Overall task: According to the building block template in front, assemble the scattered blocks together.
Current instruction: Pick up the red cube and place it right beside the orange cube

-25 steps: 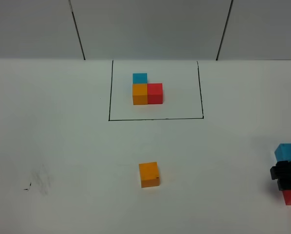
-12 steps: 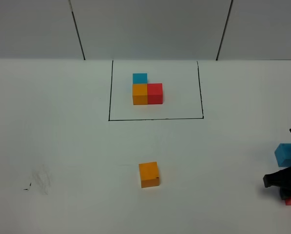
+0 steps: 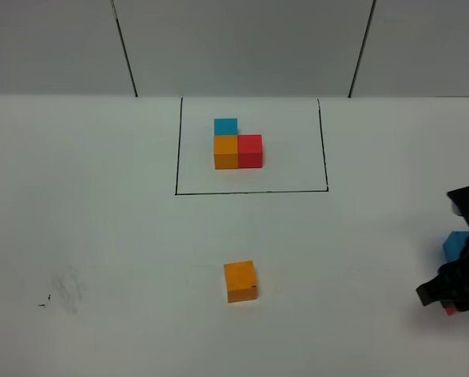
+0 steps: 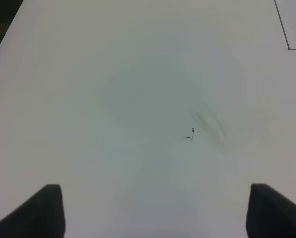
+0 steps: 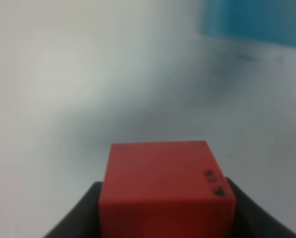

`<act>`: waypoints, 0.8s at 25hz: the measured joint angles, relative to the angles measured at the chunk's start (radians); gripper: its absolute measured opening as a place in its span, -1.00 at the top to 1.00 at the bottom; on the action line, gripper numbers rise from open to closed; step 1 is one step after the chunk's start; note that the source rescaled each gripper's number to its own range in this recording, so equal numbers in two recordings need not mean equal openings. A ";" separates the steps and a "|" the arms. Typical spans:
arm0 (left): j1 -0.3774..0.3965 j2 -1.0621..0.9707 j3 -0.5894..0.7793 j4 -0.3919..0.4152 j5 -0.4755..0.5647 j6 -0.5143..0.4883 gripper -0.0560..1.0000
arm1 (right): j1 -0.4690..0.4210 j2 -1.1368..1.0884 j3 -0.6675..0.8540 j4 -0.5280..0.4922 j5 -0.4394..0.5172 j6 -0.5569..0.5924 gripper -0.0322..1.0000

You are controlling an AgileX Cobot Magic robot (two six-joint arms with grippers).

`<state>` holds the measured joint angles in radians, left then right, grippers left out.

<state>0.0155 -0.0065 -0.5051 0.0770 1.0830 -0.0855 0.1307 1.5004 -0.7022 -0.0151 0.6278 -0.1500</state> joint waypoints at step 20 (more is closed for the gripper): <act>0.000 0.000 0.000 0.000 0.000 0.000 -0.29 | 0.401 0.415 -0.515 0.026 0.166 -0.634 0.94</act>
<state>0.0155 -0.0065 -0.5051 0.0770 1.0830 -0.0855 0.5315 1.9152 -1.2173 0.0109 0.7942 -0.7844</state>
